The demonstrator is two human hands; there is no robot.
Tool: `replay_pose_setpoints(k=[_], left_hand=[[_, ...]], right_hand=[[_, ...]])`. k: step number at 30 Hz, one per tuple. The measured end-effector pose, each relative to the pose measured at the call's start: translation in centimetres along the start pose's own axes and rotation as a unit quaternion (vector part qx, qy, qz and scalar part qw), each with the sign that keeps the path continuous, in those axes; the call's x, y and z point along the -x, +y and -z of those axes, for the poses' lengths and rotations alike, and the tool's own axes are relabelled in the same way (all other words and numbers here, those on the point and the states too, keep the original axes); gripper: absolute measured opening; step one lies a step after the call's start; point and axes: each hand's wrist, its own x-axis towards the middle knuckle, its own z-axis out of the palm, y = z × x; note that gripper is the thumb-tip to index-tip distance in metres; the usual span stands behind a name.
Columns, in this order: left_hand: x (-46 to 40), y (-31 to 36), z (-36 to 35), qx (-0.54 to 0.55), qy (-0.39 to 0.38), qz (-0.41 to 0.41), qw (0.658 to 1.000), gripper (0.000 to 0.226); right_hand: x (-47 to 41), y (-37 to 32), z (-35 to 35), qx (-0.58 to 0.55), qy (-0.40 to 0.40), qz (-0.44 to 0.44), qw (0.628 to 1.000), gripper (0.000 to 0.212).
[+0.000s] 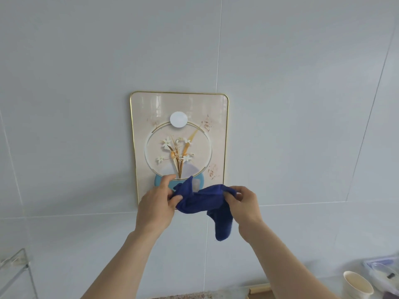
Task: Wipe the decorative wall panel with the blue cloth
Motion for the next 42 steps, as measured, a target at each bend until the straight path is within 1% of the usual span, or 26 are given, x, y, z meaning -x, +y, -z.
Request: replay_pose_setpoints(k=[2, 4, 6, 8, 9, 11, 12, 13, 14, 16, 17, 18, 19, 21, 22, 23, 25, 27, 28, 30, 33, 36, 38, 40, 42], left_hand=[[-0.2, 0.7, -0.8, 0.047, -0.003, -0.008, 0.999, 0.036], [-0.4, 1.3, -1.7, 0.082, -0.01, -0.016, 0.996, 0.024], [-0.6, 2.0, -2.7, 0.118, -0.019, -0.027, 0.993, 0.018], [-0.4, 2.7, -3.7, 0.135, -0.03, -0.041, 0.99, 0.015], [-0.2, 3.1, -4.4, 0.142, -0.033, -0.042, 0.988, 0.015], [-0.1, 3.6, -5.6, 0.162, -0.024, -0.034, 0.986, 0.015], [-0.2, 3.7, -6.0, 0.168, -0.026, -0.033, 0.985, 0.016], [-0.2, 3.8, -6.2, 0.169, -0.04, -0.038, 0.984, 0.016], [-0.3, 3.8, -6.3, 0.166, -0.065, -0.048, 0.983, 0.017], [-0.7, 3.6, -6.2, 0.177, -0.111, -0.06, 0.976, 0.028], [-0.9, 3.3, -6.0, 0.187, -0.11, -0.057, 0.975, 0.034], [-1.3, 2.9, -5.9, 0.183, -0.085, -0.054, 0.978, 0.037], [-1.7, 2.5, -5.9, 0.159, -0.034, -0.063, 0.985, 0.038], [-3.1, 1.7, -6.2, 0.058, 0.074, -0.106, 0.99, 0.039], [-3.9, 1.5, -6.4, 0.013, 0.104, -0.13, 0.986, 0.042], [-4.8, 1.3, -6.6, -0.022, 0.117, -0.15, 0.982, 0.047], [-6.4, 1.1, -6.9, -0.08, 0.125, -0.181, 0.972, 0.058], [-7.9, 0.8, -7.5, -0.126, 0.13, -0.194, 0.964, 0.063], [-8.6, 0.5, -7.8, -0.145, 0.135, -0.196, 0.96, 0.063], [-9.8, -0.1, -8.5, -0.175, 0.144, -0.195, 0.954, 0.061], [-11.0, -1.3, -9.7, -0.191, 0.155, -0.209, 0.946, 0.058], [-11.8, -2.5, -10.6, -0.179, 0.174, -0.232, 0.94, 0.056], [-12.3, -2.9, -10.9, -0.175, 0.184, -0.239, 0.937, 0.057], [-12.6, -3.1, -11.3, -0.182, 0.203, -0.241, 0.932, 0.058], [-12.8, -3.2, -11.8, -0.192, 0.228, -0.238, 0.924, 0.058]], right_hand=[[-0.3, -0.1, -0.2, -0.116, -0.012, -0.057, 0.992, 0.01], [-0.3, -0.2, -0.5, -0.208, -0.033, -0.075, 0.975, 0.014], [-0.3, -0.1, -0.9, -0.261, -0.055, -0.079, 0.96, 0.017], [-0.4, -0.2, -1.7, -0.297, -0.086, -0.094, 0.946, 0.028], [-0.5, -0.2, -2.0, -0.306, -0.11, -0.103, 0.94, 0.035], [-0.6, 0.0, -2.3, -0.285, -0.156, -0.066, 0.943, 0.045], [-0.6, 0.4, -2.3, -0.262, -0.172, -0.034, 0.949, 0.042], [-0.6, 1.0, -2.1, -0.246, -0.182, -0.005, 0.952, 0.033], [-0.6, 1.5, -1.8, -0.24, -0.184, 0.005, 0.953, 0.026], [-1.3, 2.6, -1.2, -0.227, -0.161, 0.021, 0.96, 0.022], [-1.9, 2.9, -1.0, -0.203, -0.134, 0.029, 0.97, 0.022], [-2.6, 3.1, -1.0, -0.172, -0.1, 0.037, 0.979, 0.022], [-3.2, 3.0, -1.0, -0.141, -0.067, 0.048, 0.987, 0.025], [-4.5, 2.7, -1.5, -0.096, -0.021, 0.092, 0.991, 0.034], [-5.1, 2.6, -1.8, -0.078, -0.004, 0.124, 0.989, 0.04], [-5.7, 2.5, -2.2, -0.056, 0.017, 0.166, 0.984, 0.045], [-6.8, 2.2, -2.9, 0.003, 0.075, 0.264, 0.962, 0.052], [-8.2, 1.8, -3.6, 0.065, 0.139, 0.363, 0.919, 0.058], [-9.0, 1.7, -3.8, 0.091, 0.16, 0.406, 0.895, 0.06], [-10.7, 1.8, -4.3, 0.136, 0.175, 0.466, 0.857, 0.058], [-12.4, 3.1, -5.3, 0.215, 0.154, 0.492, 0.83, 0.05], [-13.1, 5.8, -6.1, 0.311, 0.109, 0.535, 0.778, 0.044], [-13.3, 7.2, -6.4, 0.325, 0.092, 0.55, 0.764, 0.046], [-13.8, 8.1, -6.4, 0.329, 0.096, 0.56, 0.755, 0.048], [-14.3, 9.0, -6.4, 0.332, 0.109, 0.579, 0.736, 0.041]])
